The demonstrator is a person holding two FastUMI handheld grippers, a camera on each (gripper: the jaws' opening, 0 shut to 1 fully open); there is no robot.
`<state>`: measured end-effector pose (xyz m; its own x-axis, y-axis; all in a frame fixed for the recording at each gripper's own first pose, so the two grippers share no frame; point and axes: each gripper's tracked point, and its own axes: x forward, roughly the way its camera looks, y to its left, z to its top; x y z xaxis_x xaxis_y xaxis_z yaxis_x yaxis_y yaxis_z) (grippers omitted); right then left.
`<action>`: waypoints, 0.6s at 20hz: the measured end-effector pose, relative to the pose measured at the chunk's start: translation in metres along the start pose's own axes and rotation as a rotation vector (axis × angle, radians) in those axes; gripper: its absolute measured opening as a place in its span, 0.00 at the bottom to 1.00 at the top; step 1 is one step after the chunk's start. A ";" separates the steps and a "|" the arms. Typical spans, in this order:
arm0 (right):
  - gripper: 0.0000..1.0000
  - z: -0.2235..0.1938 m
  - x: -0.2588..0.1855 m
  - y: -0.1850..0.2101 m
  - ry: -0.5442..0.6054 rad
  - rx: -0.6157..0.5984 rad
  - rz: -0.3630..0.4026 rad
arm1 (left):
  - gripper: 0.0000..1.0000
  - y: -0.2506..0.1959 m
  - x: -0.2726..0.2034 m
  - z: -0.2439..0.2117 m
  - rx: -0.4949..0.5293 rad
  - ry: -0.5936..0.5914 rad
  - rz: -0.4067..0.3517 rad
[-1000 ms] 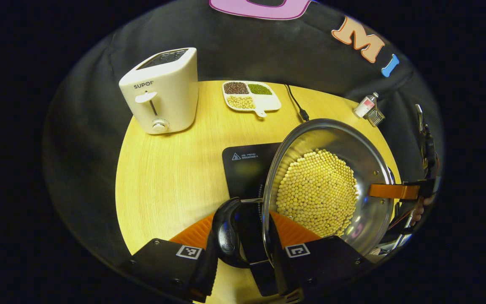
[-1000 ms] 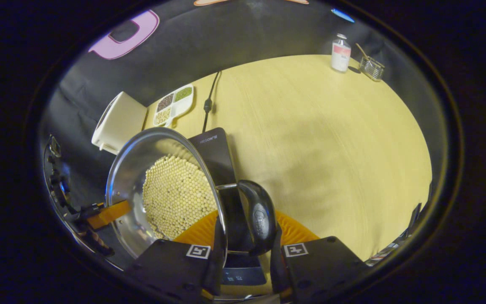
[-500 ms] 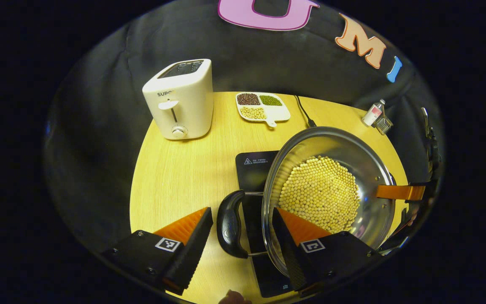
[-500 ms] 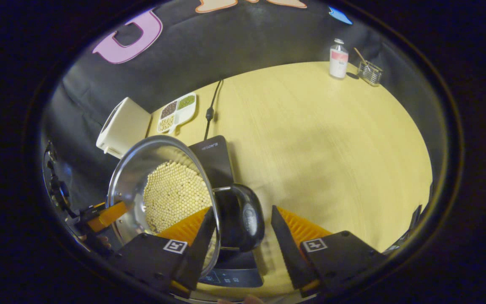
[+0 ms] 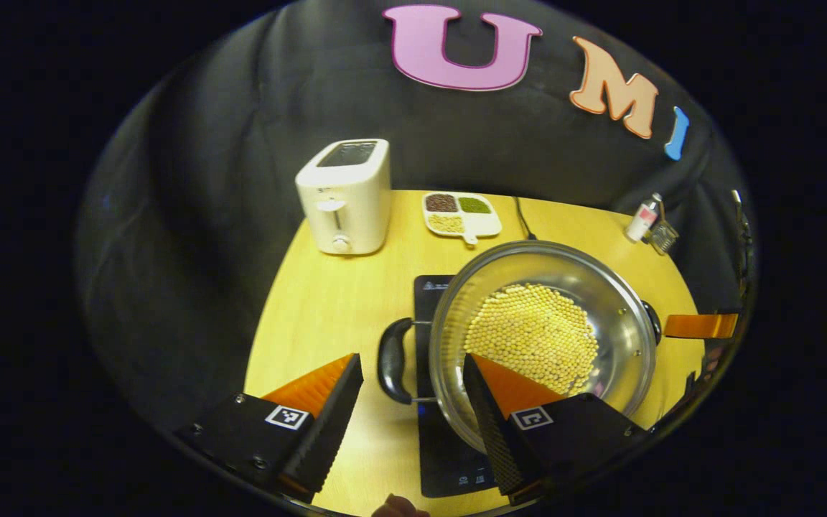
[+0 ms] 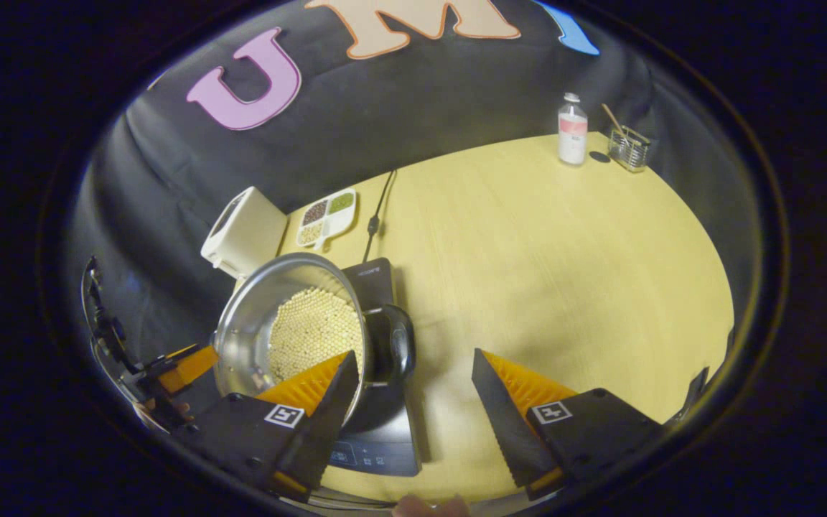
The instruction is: First push the handle of the pot to place it horizontally, then grasp the pot with both hands and set it on the induction cooktop.
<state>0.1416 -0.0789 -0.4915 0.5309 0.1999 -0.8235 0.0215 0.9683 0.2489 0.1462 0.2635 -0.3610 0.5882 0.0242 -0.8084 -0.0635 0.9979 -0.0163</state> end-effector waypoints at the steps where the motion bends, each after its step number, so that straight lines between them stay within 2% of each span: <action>1: 0.98 0.000 -0.010 -0.003 0.000 -0.010 0.029 | 0.87 0.004 -0.013 0.003 -0.008 -0.016 0.039; 2: 0.94 0.002 -0.021 -0.009 -0.009 -0.022 0.055 | 0.87 0.002 -0.027 0.005 -0.016 -0.035 0.066; 3: 0.94 0.004 -0.033 -0.014 -0.028 -0.039 0.079 | 0.87 -0.005 -0.041 0.006 -0.024 -0.058 0.083; 4: 0.98 0.006 -0.047 -0.019 -0.058 -0.057 0.102 | 0.87 -0.012 -0.060 0.007 -0.030 -0.084 0.099; 5: 0.94 0.011 -0.063 -0.024 -0.099 -0.075 0.125 | 0.87 -0.022 -0.079 0.007 -0.030 -0.116 0.107; 6: 0.98 0.015 -0.076 -0.029 -0.146 -0.090 0.147 | 0.87 -0.036 -0.097 0.009 -0.025 -0.152 0.110; 7: 0.93 0.017 -0.090 -0.034 -0.182 -0.104 0.165 | 0.87 -0.051 -0.117 0.009 -0.013 -0.184 0.117; 8: 0.98 0.019 -0.104 -0.040 -0.214 -0.113 0.180 | 0.87 -0.063 -0.136 0.011 -0.001 -0.221 0.126; 10: 0.98 0.023 -0.133 -0.051 -0.276 -0.114 0.200 | 0.84 -0.091 -0.172 0.016 -0.005 -0.293 0.123; 11: 0.92 0.028 -0.147 -0.055 -0.315 -0.114 0.211 | 0.83 -0.106 -0.187 0.021 -0.008 -0.328 0.115; 12: 0.92 0.035 -0.161 -0.060 -0.362 -0.119 0.216 | 0.83 -0.117 -0.199 0.028 -0.010 -0.367 0.109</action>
<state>0.0849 -0.1748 -0.3560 0.7760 0.3547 -0.5216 -0.2089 0.9247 0.3182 0.0587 0.1432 -0.1817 0.8269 0.1527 -0.5413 -0.1487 0.9875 0.0513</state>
